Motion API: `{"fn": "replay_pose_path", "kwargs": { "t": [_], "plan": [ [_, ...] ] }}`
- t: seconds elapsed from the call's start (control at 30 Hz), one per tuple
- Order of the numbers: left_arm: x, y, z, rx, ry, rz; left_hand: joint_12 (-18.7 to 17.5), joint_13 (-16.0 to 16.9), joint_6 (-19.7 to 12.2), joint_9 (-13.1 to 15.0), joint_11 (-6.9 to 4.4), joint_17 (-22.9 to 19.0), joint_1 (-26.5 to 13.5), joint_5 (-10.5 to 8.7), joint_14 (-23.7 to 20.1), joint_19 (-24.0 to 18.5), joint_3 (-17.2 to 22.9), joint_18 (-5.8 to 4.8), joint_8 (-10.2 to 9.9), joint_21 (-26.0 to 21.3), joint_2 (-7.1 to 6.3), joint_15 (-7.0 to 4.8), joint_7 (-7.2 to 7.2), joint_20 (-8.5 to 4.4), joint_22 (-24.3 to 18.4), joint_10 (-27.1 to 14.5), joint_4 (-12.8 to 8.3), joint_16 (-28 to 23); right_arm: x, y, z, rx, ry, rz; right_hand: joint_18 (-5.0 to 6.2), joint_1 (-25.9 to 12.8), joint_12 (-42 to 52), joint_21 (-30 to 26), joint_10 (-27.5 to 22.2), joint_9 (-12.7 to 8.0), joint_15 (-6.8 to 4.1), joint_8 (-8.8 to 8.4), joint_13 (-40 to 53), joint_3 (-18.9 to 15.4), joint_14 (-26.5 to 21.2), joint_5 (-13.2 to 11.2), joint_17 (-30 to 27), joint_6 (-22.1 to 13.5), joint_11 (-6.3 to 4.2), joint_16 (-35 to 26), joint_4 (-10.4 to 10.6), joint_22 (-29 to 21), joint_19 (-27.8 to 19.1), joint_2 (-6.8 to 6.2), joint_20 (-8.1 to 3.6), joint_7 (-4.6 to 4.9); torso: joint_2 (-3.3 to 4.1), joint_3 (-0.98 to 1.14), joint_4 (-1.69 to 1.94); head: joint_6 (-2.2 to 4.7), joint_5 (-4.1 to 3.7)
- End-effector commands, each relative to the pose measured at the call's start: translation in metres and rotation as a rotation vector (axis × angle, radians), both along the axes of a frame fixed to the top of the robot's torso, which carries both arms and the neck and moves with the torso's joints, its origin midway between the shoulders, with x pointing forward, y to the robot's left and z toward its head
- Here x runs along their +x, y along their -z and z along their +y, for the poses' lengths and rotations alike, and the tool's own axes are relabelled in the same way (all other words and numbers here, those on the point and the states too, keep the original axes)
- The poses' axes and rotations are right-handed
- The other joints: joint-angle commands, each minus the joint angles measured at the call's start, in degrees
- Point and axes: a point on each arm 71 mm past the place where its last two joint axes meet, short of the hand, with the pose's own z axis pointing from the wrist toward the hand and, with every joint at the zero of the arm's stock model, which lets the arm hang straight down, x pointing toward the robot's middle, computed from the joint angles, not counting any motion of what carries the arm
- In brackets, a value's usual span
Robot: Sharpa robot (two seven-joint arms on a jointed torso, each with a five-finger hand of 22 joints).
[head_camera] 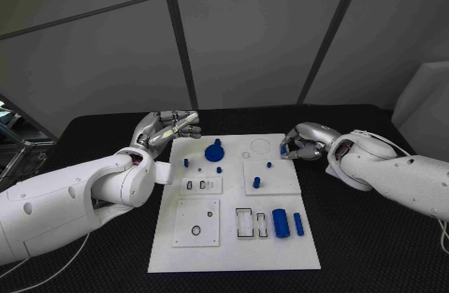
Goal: Assemble the parts on the task board
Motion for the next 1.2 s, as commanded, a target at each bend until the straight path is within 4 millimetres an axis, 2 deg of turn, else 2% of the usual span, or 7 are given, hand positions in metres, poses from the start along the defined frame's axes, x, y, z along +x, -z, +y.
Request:
{"fn": "replay_pose_path", "kwargs": {
  "t": [0.03, 0.3, 0.47, 0.7, 0.87, 1.07, 1.2],
  "plan": [
    [0.000, -0.001, -0.001, 0.000, 0.012, -0.005, -0.3, 0.0, 0.1, 0.0, 0.26, 0.1, 0.1, -0.19, 0.0, -0.3, 0.0, -0.46, -0.2, 0.4, 0.53, 0.22, 0.46, 0.07, 0.1, 0.1, -0.4, -0.4, 0.001, 0.000, 0.000, -0.023, 0.004, 0.004, -0.03, 0.0, 0.3, 0.3, 1.7, 0.1, -0.59, 0.45, 9.3, 0.5, 6.0, 0.1, 15.1, 0.6, -0.39, 0.3, 0.0, 3.1, 0.3, 0.62, -0.13, -0.10, 0.01, 0.01, -0.03, -0.05, -0.03],
    [0.000, -0.001, -0.001, 0.000, 0.010, -0.004, -0.4, 0.0, 0.1, 0.0, 0.27, 0.2, 0.1, -0.19, 0.0, -0.4, 0.0, -0.45, -0.3, 0.4, 0.55, 0.22, 0.47, 0.07, 0.1, 0.1, -0.5, -0.4, 0.002, 0.000, -0.002, -0.022, 0.024, -0.007, -0.06, 0.5, 0.3, 0.4, 1.7, 0.2, -0.99, 0.80, 9.3, 1.6, 6.0, 0.8, 15.1, 1.7, -0.86, 0.3, -0.1, 3.3, 0.4, 1.44, -0.47, -0.62, -0.02, 0.03, -0.04, -0.11, -0.12],
    [0.000, -0.001, -0.001, 0.000, 0.012, -0.004, -0.4, 0.0, 0.1, 0.0, 0.27, 0.2, 0.1, -0.19, 0.0, -0.4, 0.0, -0.45, -0.3, 0.4, 0.55, 0.22, 0.47, 0.07, 0.1, 0.1, -0.5, -0.4, 0.000, -0.004, 0.000, 0.002, 0.038, -0.049, -0.11, 1.8, 0.3, 0.5, 1.8, 0.6, -1.66, 1.78, 9.5, 4.0, 6.0, -0.4, 15.1, 3.7, -1.67, 0.3, -0.9, 3.6, 0.6, 3.05, -1.05, -1.52, -0.01, 0.07, -0.01, -0.20, -0.09],
    [0.000, 0.000, 0.000, 0.002, 0.009, -0.001, -0.4, 0.0, 0.1, 0.0, 0.27, 0.2, 0.1, -0.19, 0.0, -0.4, 0.0, -0.45, -0.3, 0.4, 0.55, 0.22, 0.47, 0.07, 0.1, 0.1, -0.5, -0.4, -0.007, -0.010, 0.003, 0.037, 0.053, -0.070, -0.10, 1.9, 0.1, 0.5, 1.7, 0.8, -1.89, 1.91, 9.3, 4.9, 6.0, -0.2, 15.1, 3.9, -1.86, 0.3, -1.1, 3.5, 0.6, 3.34, -1.32, -1.69, -0.15, 0.06, -0.07, -0.21, 0.03],
    [0.001, 0.000, 0.001, 0.004, 0.005, 0.004, -0.4, 0.0, 0.1, 0.0, 0.27, 0.2, 0.1, -0.19, 0.0, -0.4, 0.0, -0.45, -0.3, 0.4, 0.59, 0.22, 0.47, 0.08, 0.1, 0.1, -0.5, -0.4, -0.018, -0.015, 0.011, 0.057, 0.060, -0.062, -0.06, 1.6, 0.0, 0.4, 1.6, 0.8, -1.90, 1.78, 9.2, 5.1, 6.0, -0.4, 15.1, 3.7, -1.83, 0.3, -1.1, 3.4, 0.4, 3.15, -1.39, -1.62, -0.25, -0.06, -0.05, -0.05, -0.12],
    [0.001, 0.001, 0.002, 0.007, 0.000, 0.007, -0.4, 0.0, 0.1, 0.0, 0.27, 0.2, 0.3, -0.19, 0.0, -0.5, 0.0, -0.44, -0.4, 0.5, 0.57, 0.23, 0.45, 0.08, 0.2, 0.1, -0.7, -0.5, -0.035, -0.023, 0.032, 0.076, 0.060, -0.061, -0.10, 0.3, -0.1, 0.4, 1.5, 0.9, -1.85, 1.62, 9.1, 5.2, 6.0, -0.8, 15.1, 3.4, -1.75, 0.3, -0.5, 3.5, 0.5, 2.67, -1.42, -1.53, -0.77, -0.32, 0.16, -0.22, -0.04],
    [0.002, 0.001, 0.005, 0.010, -0.007, 0.007, -0.4, 0.0, 0.1, 0.0, 0.27, 0.2, 0.3, -0.19, 0.0, -0.5, 0.0, -0.44, -0.4, 0.5, 0.57, 0.23, 0.45, 0.08, 0.2, 0.1, -0.7, -0.5, -0.043, -0.028, 0.055, 0.088, 0.046, -0.067, -0.12, 0.2, -0.2, 0.4, 1.5, 0.9, -1.85, 1.61, 9.0, 5.2, 6.0, -0.9, 15.1, 3.4, -1.75, 0.3, -0.5, 3.6, 0.6, 2.57, -1.42, -1.55, -1.05, -0.53, 0.41, -0.77, 0.34]
  ]
}}
